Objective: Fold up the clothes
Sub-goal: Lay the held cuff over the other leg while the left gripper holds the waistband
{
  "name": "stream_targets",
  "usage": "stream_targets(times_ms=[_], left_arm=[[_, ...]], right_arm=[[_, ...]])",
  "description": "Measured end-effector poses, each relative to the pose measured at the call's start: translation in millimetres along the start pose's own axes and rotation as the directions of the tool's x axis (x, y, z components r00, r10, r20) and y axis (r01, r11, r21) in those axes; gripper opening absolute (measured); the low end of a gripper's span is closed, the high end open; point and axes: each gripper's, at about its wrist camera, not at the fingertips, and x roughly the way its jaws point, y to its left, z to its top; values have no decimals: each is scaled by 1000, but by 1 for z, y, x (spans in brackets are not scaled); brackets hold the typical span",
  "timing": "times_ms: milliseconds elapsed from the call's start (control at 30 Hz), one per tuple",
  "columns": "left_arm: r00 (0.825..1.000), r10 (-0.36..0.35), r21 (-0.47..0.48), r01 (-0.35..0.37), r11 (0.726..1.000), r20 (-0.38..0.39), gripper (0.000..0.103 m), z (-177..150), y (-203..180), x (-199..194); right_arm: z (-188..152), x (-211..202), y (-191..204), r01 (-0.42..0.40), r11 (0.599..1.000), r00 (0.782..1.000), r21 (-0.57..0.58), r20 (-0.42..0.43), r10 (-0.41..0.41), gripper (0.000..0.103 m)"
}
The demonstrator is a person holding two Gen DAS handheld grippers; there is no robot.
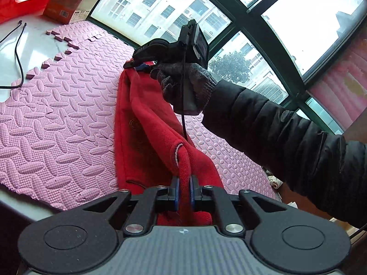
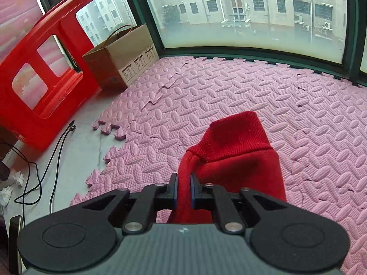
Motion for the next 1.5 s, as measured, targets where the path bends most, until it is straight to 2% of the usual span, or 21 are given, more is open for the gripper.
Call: stream_targets(times_ms=[67,167,300,433,567,700,767,867,933,1000,1100,1300,1333,1367,1400,1500], left_arm=[[1000,9,3,-9,1000,-9,10,-2,2,1],[1000,11,2,-11,1000,-13,10,-4,4,0],[1000,17,1,-17,1000,-18,10,-5,7,0],[999,36,-14,-37,999,-31,10,-5,11,2],[997,59,-35,-61,998,-48,10,-5,15,2],[996,74,-35,-76,996,-53,10,-3,16,2],[996,80,-32,-82,996,-50,10,-1,15,2],[995,89,-26,-90,996,-47,10,2,14,1],[994,96,-25,-97,995,-44,10,4,15,1],[994,104,-25,-105,994,-39,10,6,16,0],[993,111,-27,-112,993,-32,10,9,17,-1],[992,126,-21,-125,992,9,12,20,11,-6],[991,135,-22,-135,991,3,19,21,11,-2],[989,145,-23,-145,989,-2,36,21,11,2],[988,155,-23,-155,988,-8,43,22,11,6],[988,156,-13,-156,988,-25,46,24,10,16]], right_arm=[[-6,6,4,-29,999,999,-13,-26,29,20],[-5,-8,-5,-33,999,999,-20,-16,33,20],[-3,-29,-19,36,996,999,-77,-3,-37,20],[-5,-41,-39,77,994,997,-82,14,-76,20],[-3,-35,-50,69,994,997,-82,27,-67,21],[-1,-23,-54,63,995,997,-71,50,-59,29],[-1,-18,-57,72,996,996,-56,63,-69,25],[-4,-17,-63,94,994,992,-55,85,-89,11],[-4,-17,-67,86,995,992,-48,93,-81,11],[-3,-16,-70,53,998,995,-36,84,-50,16],[-3,-13,-71,63,998,994,-26,96,-60,25],[-2,-6,-76,41,999,996,19,81,-43,26],[-2,-7,-77,42,999,995,19,86,-43,26],[-2,-7,-77,44,999,995,17,86,-46,24],[-2,-6,-77,48,999,995,14,85,-49,16],[-3,-9,-77,69,997,991,20,109,-71,8]])
